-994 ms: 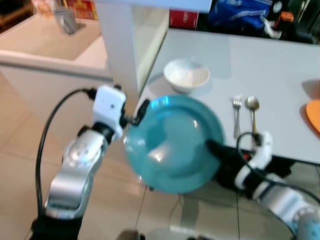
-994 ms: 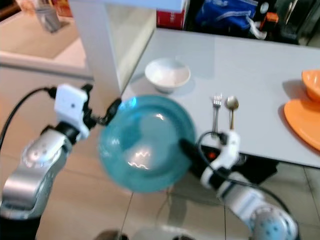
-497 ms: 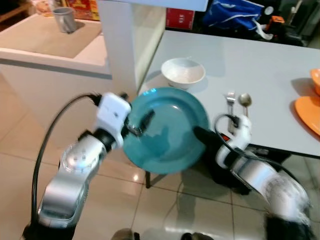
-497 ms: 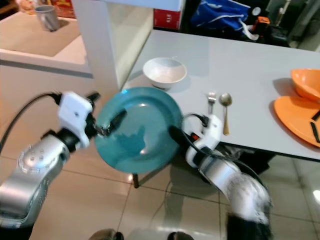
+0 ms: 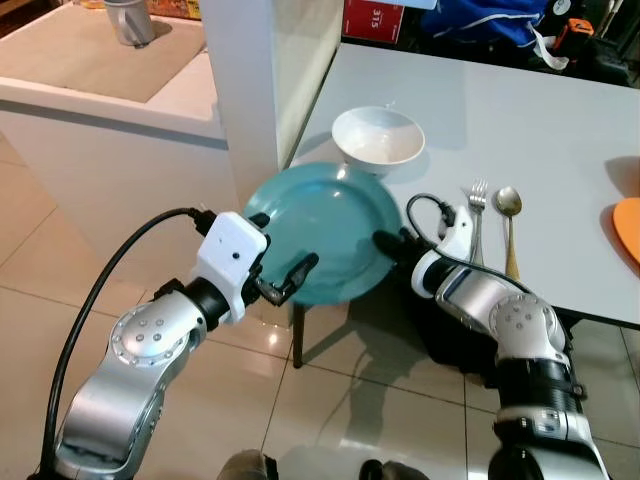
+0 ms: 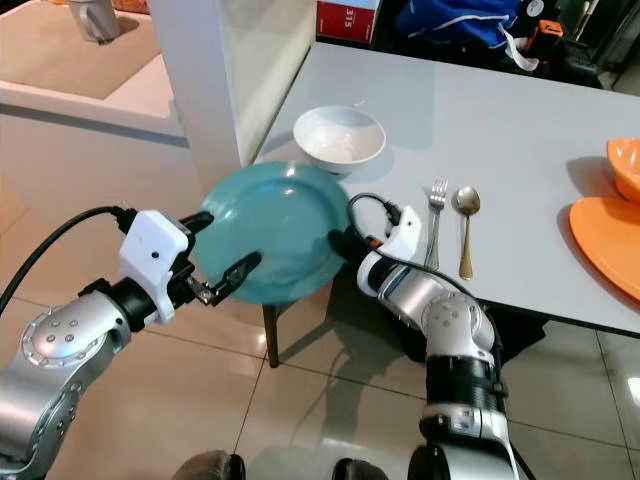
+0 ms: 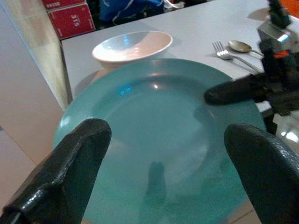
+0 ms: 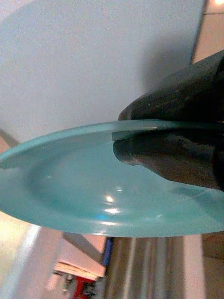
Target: Setting the table
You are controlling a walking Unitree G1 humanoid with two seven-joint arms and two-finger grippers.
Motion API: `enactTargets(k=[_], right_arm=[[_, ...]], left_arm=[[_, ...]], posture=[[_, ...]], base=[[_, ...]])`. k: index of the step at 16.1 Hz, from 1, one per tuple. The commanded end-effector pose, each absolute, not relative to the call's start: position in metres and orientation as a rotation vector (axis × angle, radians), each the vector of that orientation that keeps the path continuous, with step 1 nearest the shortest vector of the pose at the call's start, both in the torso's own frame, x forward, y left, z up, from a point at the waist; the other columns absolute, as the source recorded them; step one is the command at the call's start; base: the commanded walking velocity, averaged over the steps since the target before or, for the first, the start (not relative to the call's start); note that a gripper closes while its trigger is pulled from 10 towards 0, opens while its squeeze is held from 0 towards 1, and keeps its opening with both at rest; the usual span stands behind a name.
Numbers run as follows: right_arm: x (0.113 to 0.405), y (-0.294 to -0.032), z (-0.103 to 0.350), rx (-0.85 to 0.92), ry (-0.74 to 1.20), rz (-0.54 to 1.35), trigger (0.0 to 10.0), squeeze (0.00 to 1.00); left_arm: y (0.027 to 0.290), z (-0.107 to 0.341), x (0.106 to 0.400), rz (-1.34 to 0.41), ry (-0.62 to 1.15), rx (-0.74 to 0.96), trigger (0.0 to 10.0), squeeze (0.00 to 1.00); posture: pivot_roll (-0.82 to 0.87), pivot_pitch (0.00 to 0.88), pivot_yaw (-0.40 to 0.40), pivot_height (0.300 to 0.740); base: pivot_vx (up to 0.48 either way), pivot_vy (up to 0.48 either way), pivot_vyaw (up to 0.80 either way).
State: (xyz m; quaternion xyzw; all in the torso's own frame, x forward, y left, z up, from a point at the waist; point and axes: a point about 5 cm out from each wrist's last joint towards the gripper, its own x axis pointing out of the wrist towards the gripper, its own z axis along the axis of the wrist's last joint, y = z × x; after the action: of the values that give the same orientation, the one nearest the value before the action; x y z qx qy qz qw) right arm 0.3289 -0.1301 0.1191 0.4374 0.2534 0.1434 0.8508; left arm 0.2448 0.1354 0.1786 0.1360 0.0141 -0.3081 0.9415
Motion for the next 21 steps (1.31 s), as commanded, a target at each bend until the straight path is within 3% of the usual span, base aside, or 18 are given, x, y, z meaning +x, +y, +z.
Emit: enactTargets(k=[1,7,15,20,21], right_arm=[[0.332,-0.141,0.113,0.920,0.541,0.228,10.0,0.00],[0.354,-0.172,0.111,1.022,0.467,0.055,10.0,0.00],[0.373,-0.172,0.106,1.116,0.430,-0.075,10.0,0.00],[0.375,-0.188,0.108,1.128,0.397,-0.146,10.0,0.00],[0.375,-0.189,0.108,1.125,0.397,-0.150,10.0,0.76]], left_arm=[[0.131,0.180,0.241,-0.662,0.027,0.277,10.0,0.00],[0.130,0.182,0.241,-0.675,0.034,0.277,10.0,0.00],[0.128,0.183,0.237,-0.687,0.042,0.280,10.0,0.00],[0.114,0.180,0.250,-0.704,0.053,0.273,10.0,0.00],[0.110,0.180,0.254,-0.706,0.054,0.271,10.0,0.00]], posture=[[0.18,0.106,-0.045,0.740],[0.18,0.119,-0.041,0.740],[0.19,0.134,-0.038,0.740],[0.19,0.136,-0.036,0.740],[0.19,0.136,-0.036,0.740]], base=[[0.000,0.000,0.00],[0.000,0.000,0.00],[0.000,0.000,0.00],[0.000,0.000,0.00],[0.000,0.000,0.00]])
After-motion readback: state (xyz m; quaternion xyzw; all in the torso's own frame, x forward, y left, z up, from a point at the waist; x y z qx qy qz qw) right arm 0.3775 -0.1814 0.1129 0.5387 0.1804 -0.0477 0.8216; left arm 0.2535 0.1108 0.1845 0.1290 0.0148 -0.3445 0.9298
